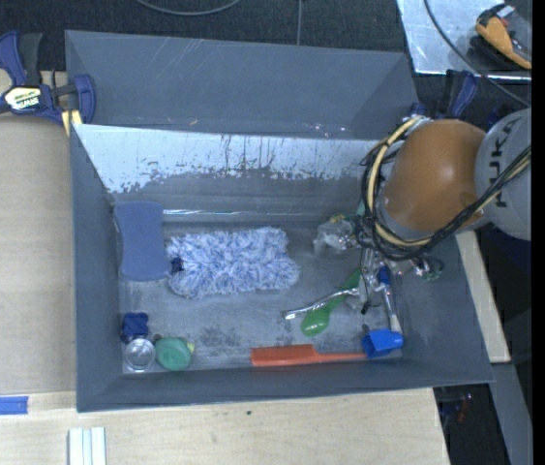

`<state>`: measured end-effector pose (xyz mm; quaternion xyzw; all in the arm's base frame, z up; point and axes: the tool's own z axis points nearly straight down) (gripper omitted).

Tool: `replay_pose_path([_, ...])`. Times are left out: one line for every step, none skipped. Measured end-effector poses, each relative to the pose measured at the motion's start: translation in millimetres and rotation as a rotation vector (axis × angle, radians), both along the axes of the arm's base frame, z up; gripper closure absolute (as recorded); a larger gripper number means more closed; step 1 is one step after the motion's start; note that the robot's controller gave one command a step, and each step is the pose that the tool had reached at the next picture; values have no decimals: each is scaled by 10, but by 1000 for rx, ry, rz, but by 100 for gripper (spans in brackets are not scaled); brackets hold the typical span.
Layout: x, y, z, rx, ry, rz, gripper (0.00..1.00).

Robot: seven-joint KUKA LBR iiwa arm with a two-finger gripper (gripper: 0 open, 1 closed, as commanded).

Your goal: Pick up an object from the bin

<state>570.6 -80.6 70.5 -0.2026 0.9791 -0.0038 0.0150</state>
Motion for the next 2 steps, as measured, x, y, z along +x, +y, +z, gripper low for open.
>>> replay_pose_path([-255,104,55,6,22,-308,100])
replay_pose_path([-256,103,58,6,22,-308,100])
